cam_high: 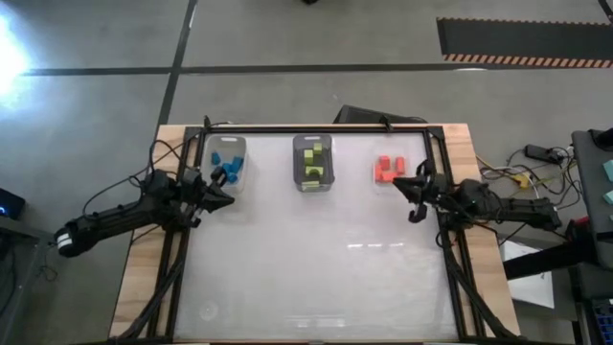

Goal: Sort & place blocks by color
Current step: Return to Home Position

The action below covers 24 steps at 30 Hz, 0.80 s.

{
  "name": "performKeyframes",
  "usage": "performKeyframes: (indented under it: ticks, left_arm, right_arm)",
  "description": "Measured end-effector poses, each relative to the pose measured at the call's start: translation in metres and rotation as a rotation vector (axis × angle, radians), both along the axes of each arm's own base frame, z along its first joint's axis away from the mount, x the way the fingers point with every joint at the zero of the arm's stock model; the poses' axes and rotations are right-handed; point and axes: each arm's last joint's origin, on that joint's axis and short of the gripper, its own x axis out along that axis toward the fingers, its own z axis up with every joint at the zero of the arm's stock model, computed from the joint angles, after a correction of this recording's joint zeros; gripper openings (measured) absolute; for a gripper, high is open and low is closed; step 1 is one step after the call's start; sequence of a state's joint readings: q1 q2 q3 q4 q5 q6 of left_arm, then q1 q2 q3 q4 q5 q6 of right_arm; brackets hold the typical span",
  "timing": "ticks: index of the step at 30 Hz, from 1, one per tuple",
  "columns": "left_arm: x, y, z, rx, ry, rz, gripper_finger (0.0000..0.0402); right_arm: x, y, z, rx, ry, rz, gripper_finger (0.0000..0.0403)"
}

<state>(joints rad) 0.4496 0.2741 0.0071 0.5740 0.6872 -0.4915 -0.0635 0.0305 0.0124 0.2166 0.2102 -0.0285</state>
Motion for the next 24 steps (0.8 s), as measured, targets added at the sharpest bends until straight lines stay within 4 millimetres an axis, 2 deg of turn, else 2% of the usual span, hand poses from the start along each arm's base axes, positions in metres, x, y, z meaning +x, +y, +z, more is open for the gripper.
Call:
performKeyframes:
  ticks: [8, 24]
  left_arm:
    - [0.0009, 0.0005, -0.0006, -0.004, 0.009, 0.001, 0.0]
    - [0.001, 0.0005, -0.0006, -0.004, 0.009, 0.001, 0.0]
  right_arm:
    - [0.0019, -0.0001, -0.0076, 0.243, 0.013, 0.039, 0.0034]
    - [0.0025, -0.0002, -0.0097, 0.241, 0.036, 0.035, 0.0034]
